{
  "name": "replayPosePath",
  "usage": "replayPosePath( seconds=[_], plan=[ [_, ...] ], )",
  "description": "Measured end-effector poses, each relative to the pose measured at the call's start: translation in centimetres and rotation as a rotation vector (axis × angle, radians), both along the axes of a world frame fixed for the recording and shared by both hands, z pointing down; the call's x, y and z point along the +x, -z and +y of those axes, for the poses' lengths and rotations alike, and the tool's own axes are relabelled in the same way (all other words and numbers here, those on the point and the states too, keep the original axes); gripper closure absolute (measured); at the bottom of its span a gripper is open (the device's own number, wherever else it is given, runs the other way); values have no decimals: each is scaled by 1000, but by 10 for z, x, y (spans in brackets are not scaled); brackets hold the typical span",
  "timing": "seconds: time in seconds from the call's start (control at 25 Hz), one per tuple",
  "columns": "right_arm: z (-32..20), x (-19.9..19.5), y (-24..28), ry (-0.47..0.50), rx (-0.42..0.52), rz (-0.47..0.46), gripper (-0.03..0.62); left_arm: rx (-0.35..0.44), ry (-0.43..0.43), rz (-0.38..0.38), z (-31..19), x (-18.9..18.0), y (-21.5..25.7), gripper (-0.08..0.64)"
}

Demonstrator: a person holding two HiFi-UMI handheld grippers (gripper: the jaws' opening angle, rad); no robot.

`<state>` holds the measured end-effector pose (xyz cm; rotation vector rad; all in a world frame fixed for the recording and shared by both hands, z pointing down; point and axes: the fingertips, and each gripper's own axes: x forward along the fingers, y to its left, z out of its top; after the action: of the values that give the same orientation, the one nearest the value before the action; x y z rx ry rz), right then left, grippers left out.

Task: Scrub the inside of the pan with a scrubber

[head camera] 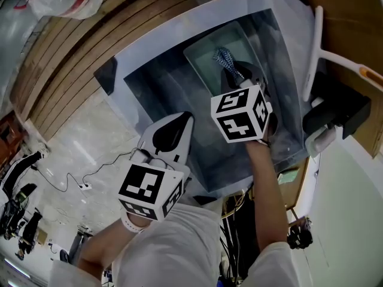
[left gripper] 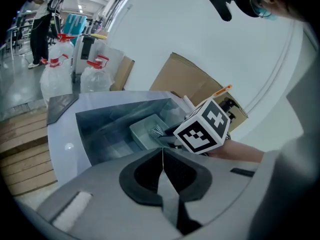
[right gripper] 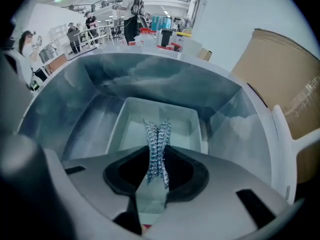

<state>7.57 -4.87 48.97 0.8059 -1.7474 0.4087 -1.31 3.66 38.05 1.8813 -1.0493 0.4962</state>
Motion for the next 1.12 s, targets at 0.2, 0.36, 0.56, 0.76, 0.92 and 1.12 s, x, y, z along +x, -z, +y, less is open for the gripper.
replayPosePath(
  seconds=[0.2, 0.36, 0.56, 0.76, 0.92, 1.12],
  plan=[
    [12, -20, 3, -6, -39, -69, 500, 9, -3, -5, 1, -1, 3, 554],
    [20, -40, 5, -21, -94, -164, 500, 12, -1, -1, 4, 1, 5, 554],
    [26, -51, 7, -109, -175, -321, 499, 7, 3, 3, 10, 0, 6, 554],
    [24, -50, 10, -132, -204, -375, 497, 5, 8, 1, 13, -3, 4, 554],
    [27, -51, 20, -95, -205, -380, 497, 6, 1, 3, 16, -2, 3, 554],
    [27, -53, 42, -73, -174, -415, 492, 8, 7, 1, 15, -4, 5, 554]
  ],
)
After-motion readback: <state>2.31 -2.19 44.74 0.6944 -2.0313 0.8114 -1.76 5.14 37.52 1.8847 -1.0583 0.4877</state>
